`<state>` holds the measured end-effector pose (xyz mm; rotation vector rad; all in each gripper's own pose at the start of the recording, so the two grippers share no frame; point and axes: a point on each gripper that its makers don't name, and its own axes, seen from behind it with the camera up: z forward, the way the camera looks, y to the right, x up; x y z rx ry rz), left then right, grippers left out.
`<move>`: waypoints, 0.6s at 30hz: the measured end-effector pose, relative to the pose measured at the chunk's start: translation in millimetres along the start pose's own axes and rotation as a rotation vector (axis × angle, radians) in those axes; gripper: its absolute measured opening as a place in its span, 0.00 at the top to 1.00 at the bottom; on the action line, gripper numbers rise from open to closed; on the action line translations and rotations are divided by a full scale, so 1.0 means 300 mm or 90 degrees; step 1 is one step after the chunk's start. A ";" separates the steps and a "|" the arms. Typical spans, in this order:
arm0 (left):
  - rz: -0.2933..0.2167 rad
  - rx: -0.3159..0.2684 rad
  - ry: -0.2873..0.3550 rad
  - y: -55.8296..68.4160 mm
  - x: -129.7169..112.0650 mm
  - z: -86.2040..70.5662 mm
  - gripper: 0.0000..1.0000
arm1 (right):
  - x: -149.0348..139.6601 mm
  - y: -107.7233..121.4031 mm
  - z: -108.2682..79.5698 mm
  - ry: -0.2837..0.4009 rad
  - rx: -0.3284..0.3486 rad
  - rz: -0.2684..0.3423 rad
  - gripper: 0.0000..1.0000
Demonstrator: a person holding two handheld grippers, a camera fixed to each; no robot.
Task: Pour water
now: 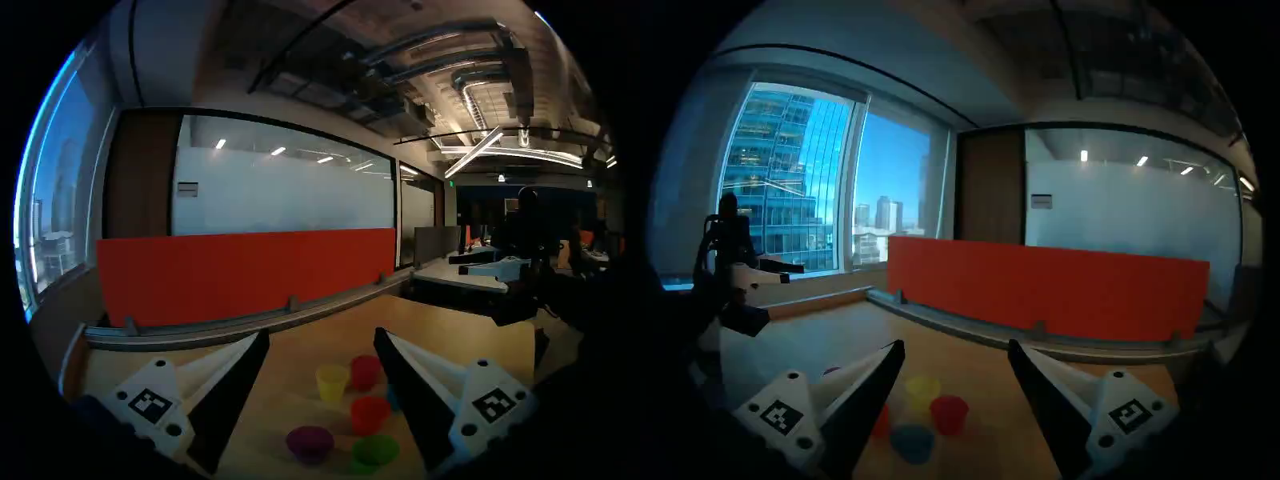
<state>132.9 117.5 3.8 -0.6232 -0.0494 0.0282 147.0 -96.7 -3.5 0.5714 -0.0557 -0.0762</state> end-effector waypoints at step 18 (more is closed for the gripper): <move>0.033 -0.062 -0.072 0.053 -0.136 0.001 0.03 | -0.088 -0.088 0.006 -0.070 0.076 -0.007 0.00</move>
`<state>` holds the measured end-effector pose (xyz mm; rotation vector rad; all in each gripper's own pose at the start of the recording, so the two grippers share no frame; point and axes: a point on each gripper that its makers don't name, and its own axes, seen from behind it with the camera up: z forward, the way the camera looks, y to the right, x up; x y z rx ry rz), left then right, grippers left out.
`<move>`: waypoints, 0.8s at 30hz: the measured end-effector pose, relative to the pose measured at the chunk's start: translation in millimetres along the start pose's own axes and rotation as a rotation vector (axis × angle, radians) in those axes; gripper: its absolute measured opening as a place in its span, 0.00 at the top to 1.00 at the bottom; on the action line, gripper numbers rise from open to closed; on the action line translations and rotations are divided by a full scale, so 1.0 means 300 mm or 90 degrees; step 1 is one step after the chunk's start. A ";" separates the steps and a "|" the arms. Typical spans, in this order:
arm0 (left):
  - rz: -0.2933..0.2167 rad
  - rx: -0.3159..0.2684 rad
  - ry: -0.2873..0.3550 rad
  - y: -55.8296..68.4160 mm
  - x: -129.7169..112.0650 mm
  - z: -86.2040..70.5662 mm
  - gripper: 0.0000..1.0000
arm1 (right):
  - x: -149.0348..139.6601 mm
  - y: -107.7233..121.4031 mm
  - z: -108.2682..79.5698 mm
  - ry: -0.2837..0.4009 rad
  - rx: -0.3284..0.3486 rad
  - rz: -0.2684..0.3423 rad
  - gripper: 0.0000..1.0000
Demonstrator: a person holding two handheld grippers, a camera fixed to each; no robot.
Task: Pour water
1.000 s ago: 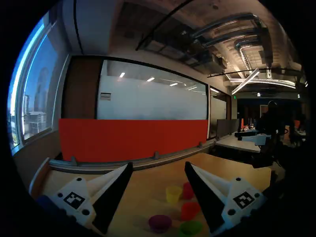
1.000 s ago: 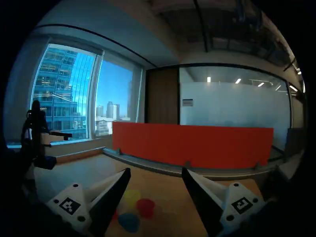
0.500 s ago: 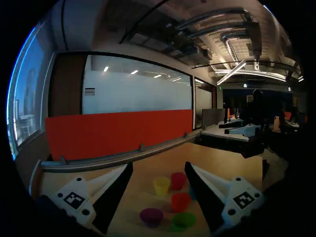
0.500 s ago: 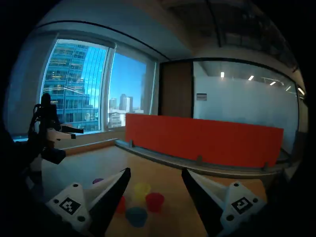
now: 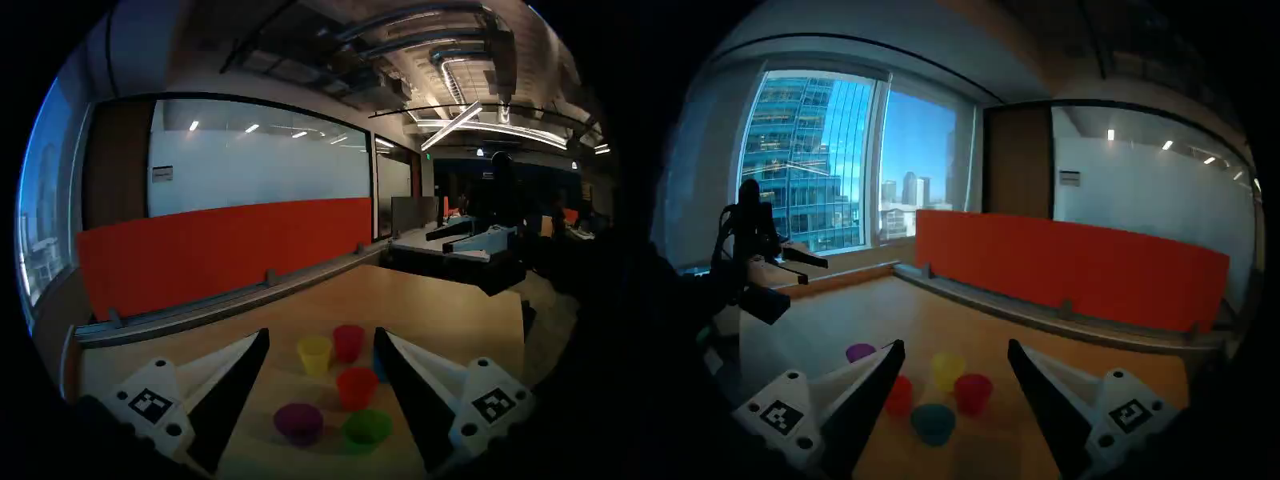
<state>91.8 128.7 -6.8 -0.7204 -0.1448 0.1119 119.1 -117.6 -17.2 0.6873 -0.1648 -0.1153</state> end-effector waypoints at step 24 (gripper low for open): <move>0.026 -0.051 -0.110 0.103 -0.284 0.056 0.03 | -0.234 -0.051 0.083 -0.083 0.038 -0.012 0.00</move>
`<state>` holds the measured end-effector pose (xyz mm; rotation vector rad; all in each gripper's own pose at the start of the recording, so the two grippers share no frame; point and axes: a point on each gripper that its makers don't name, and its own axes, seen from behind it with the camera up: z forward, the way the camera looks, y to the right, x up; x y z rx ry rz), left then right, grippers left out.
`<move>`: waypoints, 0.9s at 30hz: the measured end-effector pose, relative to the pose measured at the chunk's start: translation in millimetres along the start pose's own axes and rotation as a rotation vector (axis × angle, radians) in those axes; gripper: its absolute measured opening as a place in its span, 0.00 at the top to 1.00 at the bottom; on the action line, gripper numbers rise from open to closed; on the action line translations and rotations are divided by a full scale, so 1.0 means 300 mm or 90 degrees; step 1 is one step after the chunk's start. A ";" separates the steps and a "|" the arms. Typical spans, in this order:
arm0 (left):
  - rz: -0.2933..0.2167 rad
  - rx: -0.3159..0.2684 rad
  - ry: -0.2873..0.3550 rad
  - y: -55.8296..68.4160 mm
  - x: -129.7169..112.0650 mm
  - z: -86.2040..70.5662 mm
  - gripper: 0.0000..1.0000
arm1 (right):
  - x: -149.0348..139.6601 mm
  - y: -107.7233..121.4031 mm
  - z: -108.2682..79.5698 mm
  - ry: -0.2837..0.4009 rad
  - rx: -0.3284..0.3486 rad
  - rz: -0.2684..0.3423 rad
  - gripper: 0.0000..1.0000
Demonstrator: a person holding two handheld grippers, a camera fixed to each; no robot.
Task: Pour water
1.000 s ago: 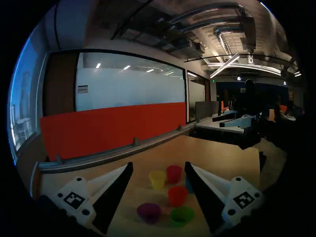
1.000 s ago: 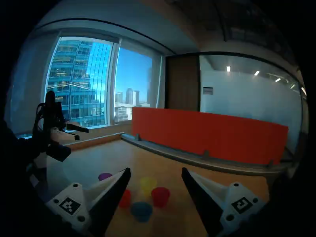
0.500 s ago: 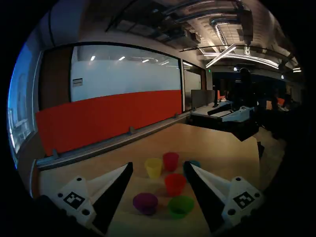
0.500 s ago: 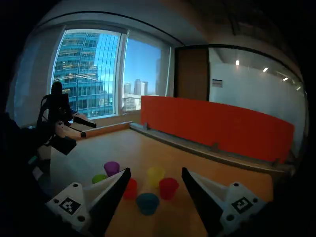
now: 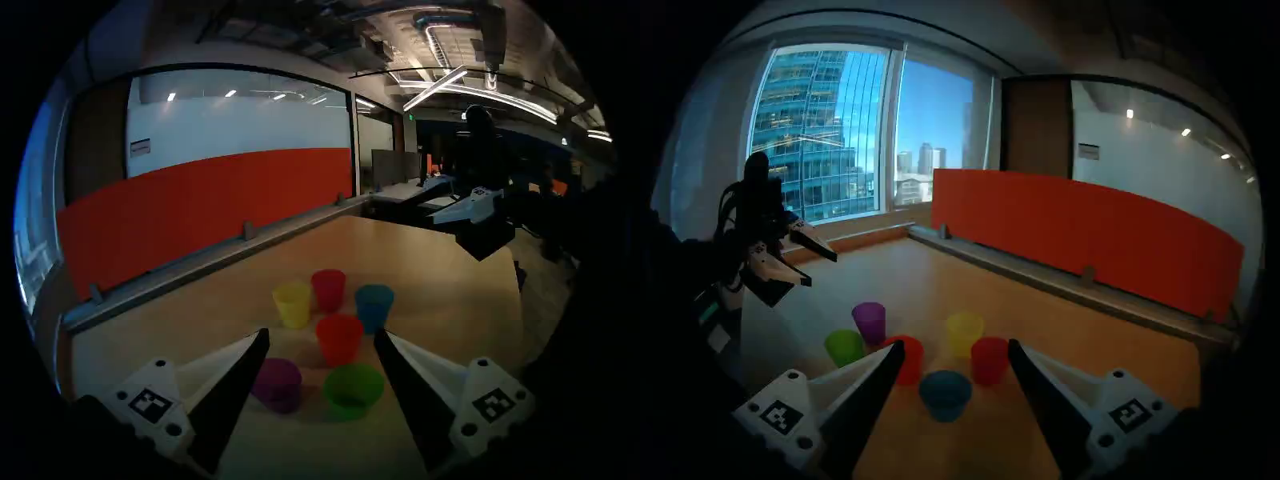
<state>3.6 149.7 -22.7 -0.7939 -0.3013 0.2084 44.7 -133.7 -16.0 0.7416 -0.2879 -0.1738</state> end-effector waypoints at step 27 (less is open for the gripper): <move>-0.030 -0.050 -0.099 0.082 -0.300 0.089 0.03 | -0.196 -0.015 0.113 -0.077 0.015 0.007 0.00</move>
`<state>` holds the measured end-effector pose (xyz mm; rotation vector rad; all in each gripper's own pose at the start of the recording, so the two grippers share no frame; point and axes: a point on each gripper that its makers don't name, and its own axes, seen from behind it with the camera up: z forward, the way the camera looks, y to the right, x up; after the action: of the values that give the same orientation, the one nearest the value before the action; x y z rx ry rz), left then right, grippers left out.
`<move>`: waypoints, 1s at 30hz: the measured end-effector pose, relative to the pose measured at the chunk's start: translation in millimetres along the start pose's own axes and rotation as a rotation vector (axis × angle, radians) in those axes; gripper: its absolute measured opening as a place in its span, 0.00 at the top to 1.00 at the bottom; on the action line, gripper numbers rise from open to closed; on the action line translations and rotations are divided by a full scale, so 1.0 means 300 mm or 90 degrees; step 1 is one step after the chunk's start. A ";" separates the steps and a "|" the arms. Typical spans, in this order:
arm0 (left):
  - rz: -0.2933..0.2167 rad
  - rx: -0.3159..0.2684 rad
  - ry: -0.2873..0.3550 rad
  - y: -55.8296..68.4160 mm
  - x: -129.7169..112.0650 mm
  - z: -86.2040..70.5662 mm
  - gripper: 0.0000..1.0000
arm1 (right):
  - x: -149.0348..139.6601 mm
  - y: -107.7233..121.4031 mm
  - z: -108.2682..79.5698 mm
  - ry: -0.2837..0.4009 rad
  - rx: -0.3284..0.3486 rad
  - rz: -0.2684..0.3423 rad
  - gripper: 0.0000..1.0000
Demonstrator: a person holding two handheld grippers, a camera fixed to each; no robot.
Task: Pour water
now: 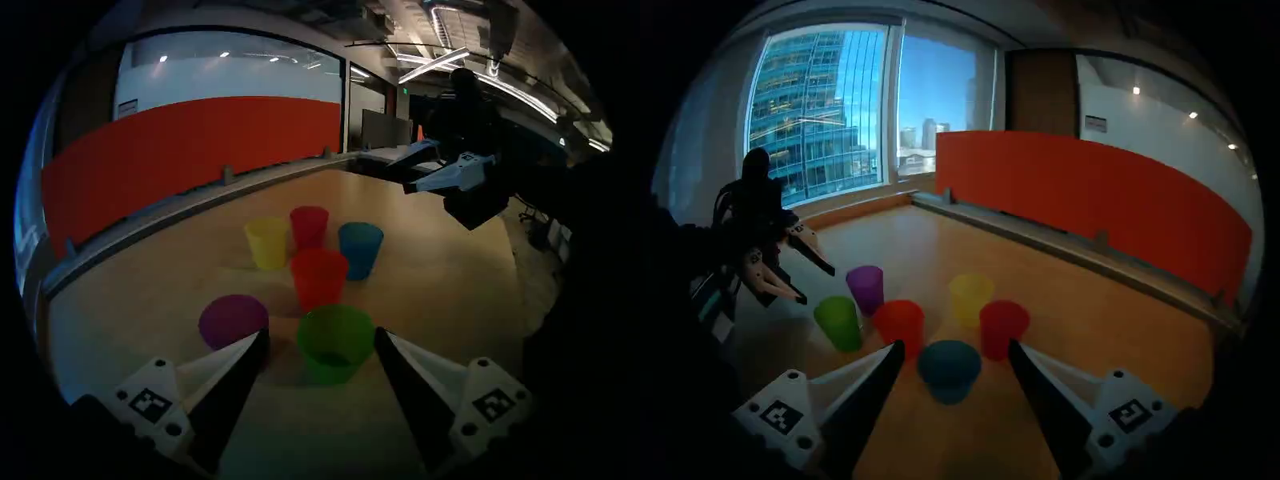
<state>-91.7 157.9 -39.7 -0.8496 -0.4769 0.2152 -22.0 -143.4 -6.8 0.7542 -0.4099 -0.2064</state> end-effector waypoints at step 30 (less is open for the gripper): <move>0.012 -0.034 -0.052 0.060 -0.108 0.132 0.03 | -0.127 0.000 0.097 -0.051 0.008 0.000 0.00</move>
<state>-139.0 184.0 -41.4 -0.9005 -0.5523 0.2563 -68.9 -149.1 1.3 0.7603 -0.4875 -0.2353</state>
